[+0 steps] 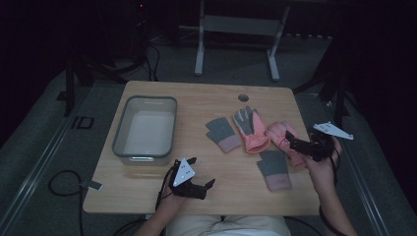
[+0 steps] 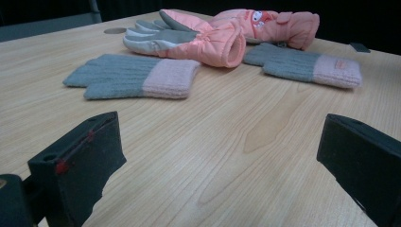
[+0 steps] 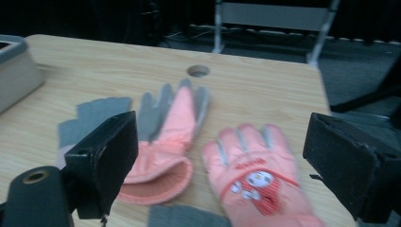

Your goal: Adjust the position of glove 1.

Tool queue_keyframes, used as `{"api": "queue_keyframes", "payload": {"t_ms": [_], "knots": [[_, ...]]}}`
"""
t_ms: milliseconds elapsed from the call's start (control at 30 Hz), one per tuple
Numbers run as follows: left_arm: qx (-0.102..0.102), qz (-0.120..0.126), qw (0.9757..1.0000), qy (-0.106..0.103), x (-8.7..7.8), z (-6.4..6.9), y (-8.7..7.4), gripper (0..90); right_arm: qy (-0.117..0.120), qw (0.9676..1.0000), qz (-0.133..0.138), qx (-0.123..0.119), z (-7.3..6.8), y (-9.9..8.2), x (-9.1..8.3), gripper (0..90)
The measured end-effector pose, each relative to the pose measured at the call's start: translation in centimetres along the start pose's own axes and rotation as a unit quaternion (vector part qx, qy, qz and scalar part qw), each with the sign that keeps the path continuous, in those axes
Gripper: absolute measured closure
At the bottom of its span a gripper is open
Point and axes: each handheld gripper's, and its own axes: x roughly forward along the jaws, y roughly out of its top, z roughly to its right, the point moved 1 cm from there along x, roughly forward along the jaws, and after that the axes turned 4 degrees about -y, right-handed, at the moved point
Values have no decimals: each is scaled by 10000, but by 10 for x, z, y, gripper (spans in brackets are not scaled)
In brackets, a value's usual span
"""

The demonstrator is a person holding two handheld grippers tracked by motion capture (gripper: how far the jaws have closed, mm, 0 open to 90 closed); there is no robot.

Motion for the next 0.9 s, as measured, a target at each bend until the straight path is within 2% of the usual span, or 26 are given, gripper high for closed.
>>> {"api": "queue_keyframes", "payload": {"t_ms": [100, 167, 233, 300, 467, 667, 800, 867, 900], "knots": [[-6, 20, 10000, -9, 0, 0, 0, 7, 96, 9999, 20, 22, -4, 1, 3, 112], [-14, 43, 10000, -17, 0, 0, 0, 7, 206, 9998, 5, -30, -12, 2, 8, 139], [22, 29, 10000, -21, 0, 0, 0, 7, 219, 9997, -16, -46, -16, 4, 11, 150], [41, 20, 10000, -17, 0, 0, 0, 7, 243, 9997, 28, -58, -20, 6, 15, 219], [6, 36, 10000, -28, 0, 0, 0, 7, 430, 9988, 39, -240, -33, 13, 24, 278], [11, 41, 10000, -28, 0, 0, 0, 7, 726, 9957, -14, -579, -51, 22, 38, 334], [-5, 47, 10000, -33, 0, 0, 0, 7, 926, 9931, -142, -701, -62, 27, 50, 363], [-5, 47, 10000, -33, 0, 0, 0, 7, 935, 9927, -157, -739, -65, 28, 52, 363], [2, 41, 10000, -40, 0, 0, 0, 7, 1041, 9908, -207, -833, -72, 28, 60, 381]]}}
